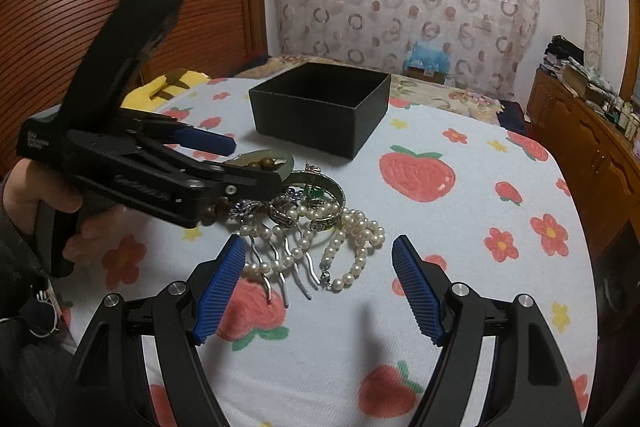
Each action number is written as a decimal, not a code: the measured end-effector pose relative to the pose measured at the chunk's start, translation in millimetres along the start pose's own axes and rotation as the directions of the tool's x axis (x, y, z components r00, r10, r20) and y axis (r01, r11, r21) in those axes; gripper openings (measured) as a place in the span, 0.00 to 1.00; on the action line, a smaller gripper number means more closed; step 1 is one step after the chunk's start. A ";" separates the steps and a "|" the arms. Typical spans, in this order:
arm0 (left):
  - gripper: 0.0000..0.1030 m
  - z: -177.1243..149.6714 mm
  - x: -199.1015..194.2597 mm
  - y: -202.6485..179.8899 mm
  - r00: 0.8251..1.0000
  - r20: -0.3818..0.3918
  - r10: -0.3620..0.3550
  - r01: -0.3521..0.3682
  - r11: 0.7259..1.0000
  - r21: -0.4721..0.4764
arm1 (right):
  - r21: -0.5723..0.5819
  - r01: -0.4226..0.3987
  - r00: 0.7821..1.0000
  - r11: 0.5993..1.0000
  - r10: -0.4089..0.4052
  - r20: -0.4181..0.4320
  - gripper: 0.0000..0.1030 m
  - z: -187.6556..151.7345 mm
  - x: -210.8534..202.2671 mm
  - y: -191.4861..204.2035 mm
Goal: Organize jewelry
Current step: 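Move the left tool to the pile and grasp the pale green jade bangle, then lift the jade bangle with the left tool while the right tool grasps the silver bangle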
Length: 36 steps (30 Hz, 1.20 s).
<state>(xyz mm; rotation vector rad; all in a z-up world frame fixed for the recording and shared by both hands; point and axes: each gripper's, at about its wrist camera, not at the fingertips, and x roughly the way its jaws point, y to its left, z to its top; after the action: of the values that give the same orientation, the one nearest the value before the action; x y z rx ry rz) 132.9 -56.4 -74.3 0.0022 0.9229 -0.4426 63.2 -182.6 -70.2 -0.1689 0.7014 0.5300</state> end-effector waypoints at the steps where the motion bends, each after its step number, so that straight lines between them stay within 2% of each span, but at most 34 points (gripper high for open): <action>1: 0.86 0.8 1.3 0.8 1.000 -0.006 0.001 -0.001 1.000 -0.003 | -0.001 0.000 1.000 1.000 0.000 0.000 0.76 0.4 -0.1 -0.2; 4: 0.86 2.0 4.7 2.1 1.000 -0.013 -0.008 0.008 1.000 -0.007 | -0.005 -0.002 1.000 1.000 0.002 0.001 0.76 1.2 0.9 -0.5; 6: 0.71 2.1 5.0 5.1 1.000 -0.015 -0.016 0.016 1.000 -0.020 | -0.009 -0.003 1.000 1.000 0.003 -0.001 0.76 1.7 2.1 -0.7; 8: 0.67 1.7 2.4 7.8 1.000 -0.016 0.007 -0.007 1.000 -0.019 | -0.010 -0.005 1.000 1.000 0.005 -0.006 0.76 2.0 4.3 -1.3; 18: 0.66 2.4 -18.9 21.8 0.999 0.046 0.021 -0.019 0.999 -0.035 | -0.041 -0.012 0.999 0.999 0.010 -0.042 0.76 19.5 28.7 -2.8; 22: 0.66 3.8 -29.2 29.3 0.996 0.080 0.036 -0.032 0.998 -0.050 | -0.035 -0.046 0.997 0.998 0.044 -0.068 0.75 31.6 46.3 -6.3; 24: 0.66 4.6 -33.1 31.9 0.995 0.091 0.044 -0.039 0.998 -0.052 | -0.019 -0.075 0.994 0.997 0.073 -0.084 0.71 37.0 55.0 -8.8; 31: 0.67 9.4 -44.9 39.1 0.991 0.118 0.064 -0.058 0.997 -0.058 | 0.041 -0.158 0.976 0.987 0.163 -0.144 0.69 43.6 75.9 -14.5; 34: 0.67 10.8 -47.3 40.7 0.989 0.126 0.075 -0.068 0.996 -0.057 | 0.058 -0.188 0.969 0.980 0.195 -0.149 0.61 44.1 79.0 -14.3; 36: 0.67 12.0 -49.0 41.9 0.988 0.131 0.083 -0.077 0.995 -0.056 | 0.059 -0.193 0.968 0.980 0.200 -0.155 0.61 44.8 79.3 -13.0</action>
<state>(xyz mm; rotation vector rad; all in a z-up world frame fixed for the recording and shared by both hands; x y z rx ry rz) 132.1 -2.4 -37.0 -0.0365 0.7999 -0.3402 146.1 -147.1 -88.5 -0.1026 0.8919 0.6954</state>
